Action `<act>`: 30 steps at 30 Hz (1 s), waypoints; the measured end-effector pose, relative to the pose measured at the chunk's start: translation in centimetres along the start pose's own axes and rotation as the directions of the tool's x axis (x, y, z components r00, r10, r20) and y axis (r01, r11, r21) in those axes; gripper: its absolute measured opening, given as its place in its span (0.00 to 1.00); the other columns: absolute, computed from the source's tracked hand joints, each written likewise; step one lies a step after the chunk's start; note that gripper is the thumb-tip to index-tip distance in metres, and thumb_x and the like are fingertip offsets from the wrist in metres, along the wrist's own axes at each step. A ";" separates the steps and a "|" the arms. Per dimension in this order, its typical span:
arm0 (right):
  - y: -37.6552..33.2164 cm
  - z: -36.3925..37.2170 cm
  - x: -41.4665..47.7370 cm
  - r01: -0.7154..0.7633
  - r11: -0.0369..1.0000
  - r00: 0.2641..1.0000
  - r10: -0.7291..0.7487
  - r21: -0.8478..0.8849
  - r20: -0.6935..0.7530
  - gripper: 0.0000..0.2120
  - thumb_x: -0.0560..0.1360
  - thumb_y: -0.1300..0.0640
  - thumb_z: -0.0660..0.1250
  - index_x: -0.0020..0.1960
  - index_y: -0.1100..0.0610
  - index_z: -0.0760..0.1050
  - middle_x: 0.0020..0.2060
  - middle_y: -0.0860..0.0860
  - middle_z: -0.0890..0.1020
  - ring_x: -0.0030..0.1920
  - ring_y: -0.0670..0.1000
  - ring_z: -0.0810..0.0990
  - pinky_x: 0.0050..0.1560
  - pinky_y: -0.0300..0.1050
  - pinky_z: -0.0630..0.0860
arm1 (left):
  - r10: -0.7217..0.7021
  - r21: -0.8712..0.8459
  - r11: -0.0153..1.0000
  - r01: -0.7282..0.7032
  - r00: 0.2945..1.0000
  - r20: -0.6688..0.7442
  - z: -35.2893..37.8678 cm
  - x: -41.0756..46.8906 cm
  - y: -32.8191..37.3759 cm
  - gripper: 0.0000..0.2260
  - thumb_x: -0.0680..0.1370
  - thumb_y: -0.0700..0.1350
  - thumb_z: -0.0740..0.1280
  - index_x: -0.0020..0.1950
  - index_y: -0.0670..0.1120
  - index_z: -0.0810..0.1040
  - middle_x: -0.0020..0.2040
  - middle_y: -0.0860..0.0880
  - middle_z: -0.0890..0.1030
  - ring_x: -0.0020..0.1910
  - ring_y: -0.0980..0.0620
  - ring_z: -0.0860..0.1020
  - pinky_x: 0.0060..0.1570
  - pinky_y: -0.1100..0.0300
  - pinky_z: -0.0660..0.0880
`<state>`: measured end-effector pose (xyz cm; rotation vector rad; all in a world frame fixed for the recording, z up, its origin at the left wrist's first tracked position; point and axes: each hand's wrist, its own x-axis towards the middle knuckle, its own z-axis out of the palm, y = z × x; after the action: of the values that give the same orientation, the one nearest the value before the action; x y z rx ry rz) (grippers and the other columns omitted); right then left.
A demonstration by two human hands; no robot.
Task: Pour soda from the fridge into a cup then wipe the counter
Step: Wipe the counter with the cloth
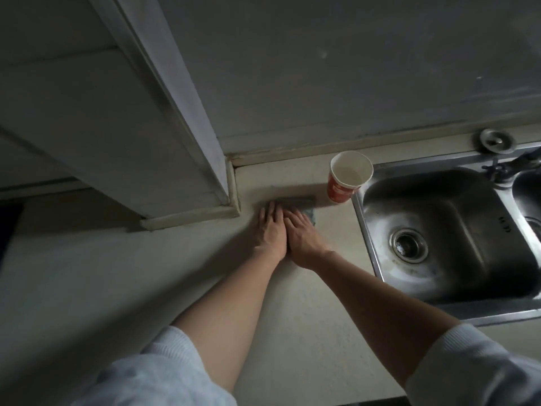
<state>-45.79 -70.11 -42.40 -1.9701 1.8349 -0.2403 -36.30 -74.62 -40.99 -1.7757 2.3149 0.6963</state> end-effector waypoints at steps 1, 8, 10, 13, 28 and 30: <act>-0.4 0.1 1.1 0.014 1.000 1.000 -0.014 -0.013 0.007 0.39 0.76 0.51 0.67 0.79 0.57 0.50 0.78 0.54 0.55 0.79 0.55 0.47 0.78 0.53 0.47 | -0.019 0.001 1.000 0.019 1.000 0.006 -0.6 0.7 -0.7 0.26 0.84 0.39 0.51 0.81 0.45 0.45 0.82 0.48 0.44 0.80 0.46 0.43 0.77 0.53 0.44; -0.5 -1.8 7.6 0.112 0.994 0.988 -0.110 -0.013 0.108 0.43 0.75 0.48 0.69 0.79 0.58 0.48 0.78 0.54 0.56 0.78 0.54 0.49 0.78 0.51 0.48 | -0.129 -0.076 0.989 0.130 0.992 0.013 -3.2 5.4 -2.0 0.25 0.85 0.39 0.49 0.81 0.43 0.45 0.81 0.48 0.43 0.80 0.46 0.41 0.77 0.54 0.41; -0.4 -1.7 9.0 0.144 0.989 0.982 -0.140 -0.018 0.123 0.44 0.74 0.46 0.69 0.79 0.59 0.48 0.78 0.55 0.56 0.78 0.55 0.49 0.78 0.50 0.45 | -0.145 -0.064 0.987 0.146 0.989 0.013 -3.7 6.3 -2.3 0.26 0.84 0.38 0.50 0.81 0.44 0.43 0.81 0.48 0.41 0.80 0.46 0.40 0.76 0.53 0.42; -0.1 -1.6 10.7 0.198 0.980 0.975 -0.196 -0.001 0.106 0.46 0.72 0.45 0.70 0.79 0.62 0.50 0.78 0.57 0.57 0.78 0.55 0.51 0.78 0.49 0.43 | -0.154 -0.051 0.987 0.155 0.988 0.022 -4.4 7.3 -2.5 0.29 0.84 0.37 0.52 0.80 0.43 0.41 0.81 0.47 0.39 0.79 0.45 0.39 0.77 0.51 0.44; 1.0 -1.6 13.3 0.196 0.979 0.981 -0.196 0.056 0.000 0.40 0.70 0.54 0.72 0.77 0.62 0.58 0.75 0.58 0.64 0.76 0.59 0.59 0.77 0.53 0.54 | -0.130 -0.033 0.991 0.130 0.991 -0.003 -5.6 9.4 -2.6 0.33 0.82 0.35 0.57 0.80 0.41 0.39 0.80 0.45 0.37 0.79 0.45 0.38 0.78 0.52 0.44; 1.3 -1.4 12.3 0.147 0.987 0.988 -0.144 0.070 -0.048 0.36 0.72 0.56 0.72 0.76 0.61 0.61 0.73 0.57 0.66 0.74 0.58 0.62 0.75 0.55 0.59 | -0.072 -0.007 0.997 0.072 0.993 -0.092 -4.9 8.4 -2.7 0.31 0.82 0.33 0.55 0.80 0.41 0.41 0.81 0.45 0.40 0.80 0.46 0.40 0.78 0.53 0.44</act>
<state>-46.20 -82.51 -43.75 -2.0645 1.6845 -0.3925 -35.37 -84.64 -40.59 -1.9209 2.2946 0.6204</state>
